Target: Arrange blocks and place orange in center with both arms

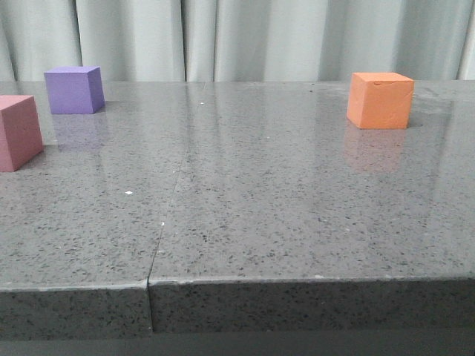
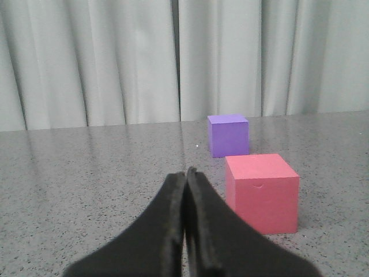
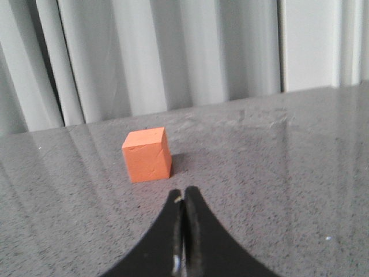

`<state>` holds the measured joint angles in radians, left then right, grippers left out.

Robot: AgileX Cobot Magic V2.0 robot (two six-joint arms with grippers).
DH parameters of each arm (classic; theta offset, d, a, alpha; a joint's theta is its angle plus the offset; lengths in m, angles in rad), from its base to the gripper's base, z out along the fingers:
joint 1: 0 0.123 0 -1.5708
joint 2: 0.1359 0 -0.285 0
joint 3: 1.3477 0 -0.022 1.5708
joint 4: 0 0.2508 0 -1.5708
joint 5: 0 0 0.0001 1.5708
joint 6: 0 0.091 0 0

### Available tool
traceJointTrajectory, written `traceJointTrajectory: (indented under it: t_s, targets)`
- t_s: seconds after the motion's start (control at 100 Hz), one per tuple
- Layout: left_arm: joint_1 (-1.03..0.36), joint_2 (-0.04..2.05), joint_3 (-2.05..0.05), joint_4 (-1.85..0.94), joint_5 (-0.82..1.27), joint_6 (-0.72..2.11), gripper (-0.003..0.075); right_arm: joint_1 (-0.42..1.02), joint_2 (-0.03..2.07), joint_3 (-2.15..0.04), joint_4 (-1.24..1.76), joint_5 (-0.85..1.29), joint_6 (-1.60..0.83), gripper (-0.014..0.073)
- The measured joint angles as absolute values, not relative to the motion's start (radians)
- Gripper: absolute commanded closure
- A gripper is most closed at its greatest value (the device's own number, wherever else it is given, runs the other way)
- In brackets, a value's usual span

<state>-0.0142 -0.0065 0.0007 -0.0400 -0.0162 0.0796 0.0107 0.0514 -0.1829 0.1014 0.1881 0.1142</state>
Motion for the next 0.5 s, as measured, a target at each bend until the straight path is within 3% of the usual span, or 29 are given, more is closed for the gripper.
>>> traceJointTrajectory:
  t_s: [0.4,0.5]
  targets:
    - [-0.014,-0.007,0.001,-0.040,-0.016,0.080,0.0741,0.011,0.405,-0.503,0.113,0.479,0.112,0.0650]
    - [-0.014,-0.007,0.001,-0.040,-0.016,0.080,0.0741,0.011,0.505,-0.578,0.113,0.524,0.112,0.0549]
